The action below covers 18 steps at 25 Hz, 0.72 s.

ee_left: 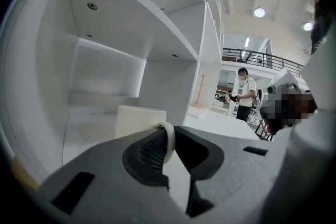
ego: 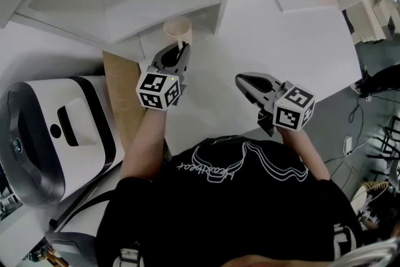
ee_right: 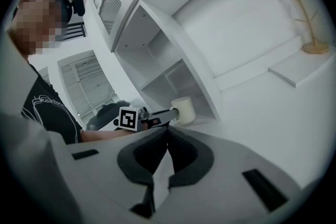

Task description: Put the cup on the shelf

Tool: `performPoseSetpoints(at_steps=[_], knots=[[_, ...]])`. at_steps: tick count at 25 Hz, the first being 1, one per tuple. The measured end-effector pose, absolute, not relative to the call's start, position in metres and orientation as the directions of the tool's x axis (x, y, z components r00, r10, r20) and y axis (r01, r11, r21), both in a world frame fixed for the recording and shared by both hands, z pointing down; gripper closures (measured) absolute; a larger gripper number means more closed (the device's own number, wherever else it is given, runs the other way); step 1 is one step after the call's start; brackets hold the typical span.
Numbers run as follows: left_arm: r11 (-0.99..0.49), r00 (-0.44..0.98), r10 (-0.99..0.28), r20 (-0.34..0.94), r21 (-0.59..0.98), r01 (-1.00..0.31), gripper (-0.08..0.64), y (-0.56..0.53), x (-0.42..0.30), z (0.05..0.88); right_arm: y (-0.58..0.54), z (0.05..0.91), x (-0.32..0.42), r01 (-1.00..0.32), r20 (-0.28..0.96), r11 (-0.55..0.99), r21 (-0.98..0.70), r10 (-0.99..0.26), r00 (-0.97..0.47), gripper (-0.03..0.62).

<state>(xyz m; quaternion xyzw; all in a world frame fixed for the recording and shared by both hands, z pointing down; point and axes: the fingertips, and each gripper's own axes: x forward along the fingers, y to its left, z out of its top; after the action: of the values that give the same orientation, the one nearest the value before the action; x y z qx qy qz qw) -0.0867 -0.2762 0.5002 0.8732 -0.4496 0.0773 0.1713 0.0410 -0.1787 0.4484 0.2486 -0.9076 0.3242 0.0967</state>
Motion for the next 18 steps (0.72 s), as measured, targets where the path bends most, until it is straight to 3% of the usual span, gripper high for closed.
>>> performPoseSetpoints(at_steps=[18], knots=[[-0.533,0.579,-0.747,0.327,0.226,-0.815,0.52,-0.295,-0.09,0.522,-0.177,0.458,0.036,-0.524,0.355,0.648,-0.553,-0.385,-0.852,0.584]])
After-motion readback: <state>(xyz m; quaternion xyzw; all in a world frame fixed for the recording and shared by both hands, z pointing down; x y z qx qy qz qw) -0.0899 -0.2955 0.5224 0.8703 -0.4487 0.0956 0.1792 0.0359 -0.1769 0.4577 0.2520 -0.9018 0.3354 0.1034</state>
